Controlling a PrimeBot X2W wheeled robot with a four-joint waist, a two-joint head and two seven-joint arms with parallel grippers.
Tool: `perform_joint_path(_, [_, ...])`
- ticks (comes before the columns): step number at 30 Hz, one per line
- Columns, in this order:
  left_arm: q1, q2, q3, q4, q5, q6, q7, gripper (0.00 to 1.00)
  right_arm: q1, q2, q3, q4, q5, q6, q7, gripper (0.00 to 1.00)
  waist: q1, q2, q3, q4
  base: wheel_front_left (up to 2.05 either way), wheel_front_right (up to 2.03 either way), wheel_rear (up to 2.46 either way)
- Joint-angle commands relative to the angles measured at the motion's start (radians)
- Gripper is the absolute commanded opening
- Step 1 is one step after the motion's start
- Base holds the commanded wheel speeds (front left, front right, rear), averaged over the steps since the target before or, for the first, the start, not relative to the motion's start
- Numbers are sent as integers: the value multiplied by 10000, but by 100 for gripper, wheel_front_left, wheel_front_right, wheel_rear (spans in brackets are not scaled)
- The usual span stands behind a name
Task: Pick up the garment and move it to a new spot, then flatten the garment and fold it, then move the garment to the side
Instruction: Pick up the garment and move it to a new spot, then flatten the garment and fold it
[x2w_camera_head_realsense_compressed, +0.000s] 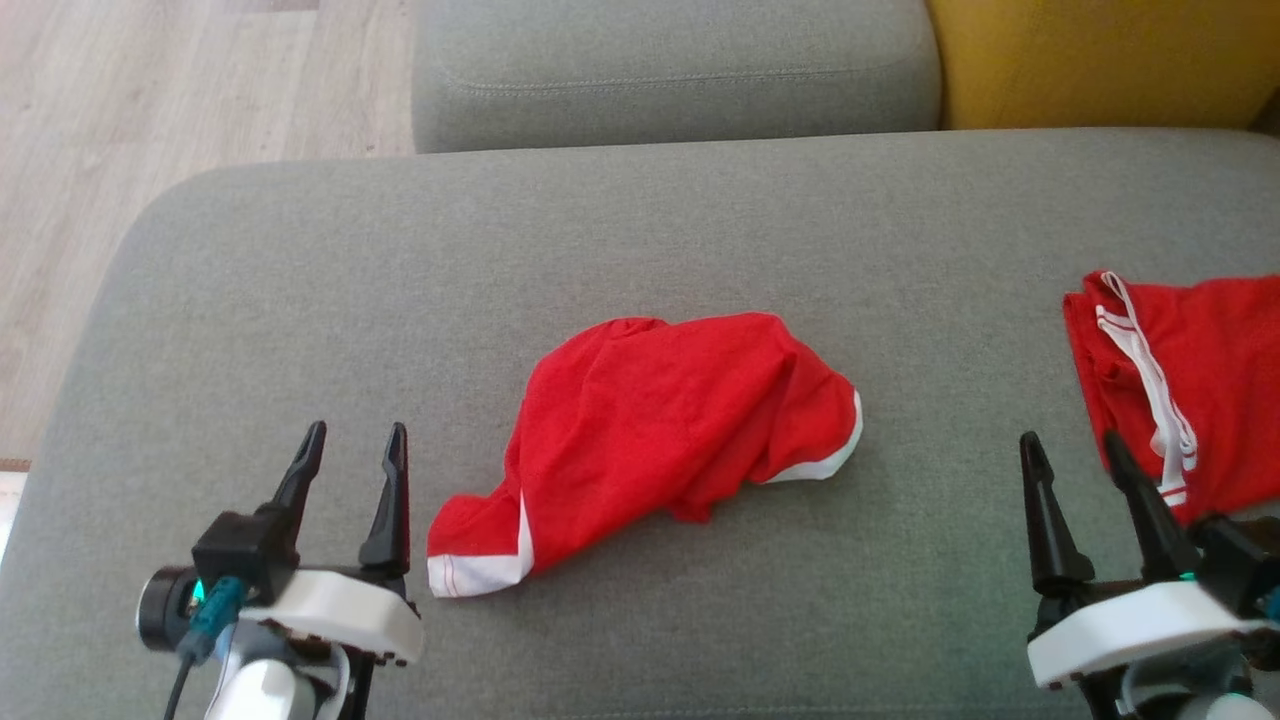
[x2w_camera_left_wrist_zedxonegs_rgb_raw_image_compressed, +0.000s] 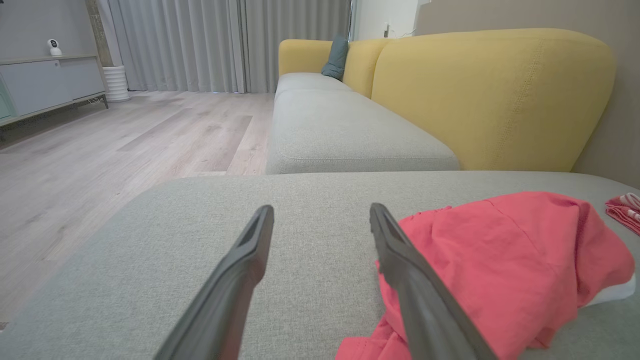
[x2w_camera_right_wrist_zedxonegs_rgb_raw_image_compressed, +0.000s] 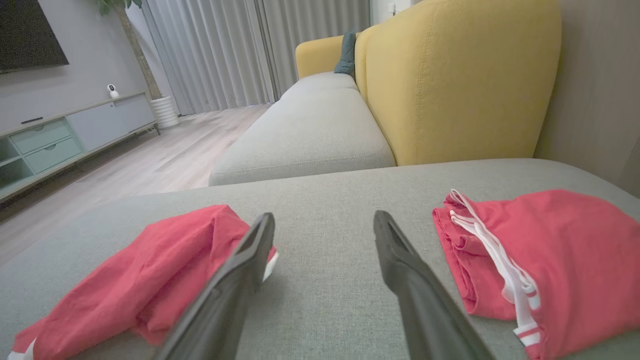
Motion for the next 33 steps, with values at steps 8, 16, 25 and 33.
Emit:
perform_joint_path(8, [-349, 219, 254, -432, 46, 98, -51, 100, -250, -69, 147, -460, -47, -9, 97, 100, 0, 0, 42, -21, 0, 0, 0])
perform_joint_path(16, [-372, 216, 225, -428, 39, 112, -51, 100, -265, -61, 146, -495, -53, -9, 96, 100, 0, 0, 47, -26, 0, 0, 0])
perform_joint_path(25, [-509, 202, 170, -445, 78, 142, -51, 100, -297, -55, 103, -497, 6, -9, 110, 100, 0, 0, 197, 79, 0, 0, 0])
perform_joint_path(33, [-1097, 144, 122, -635, 220, 125, -51, 100, -1308, -567, 626, 254, 376, -9, 444, 100, 0, 0, 920, 454, 0, 0, 0])
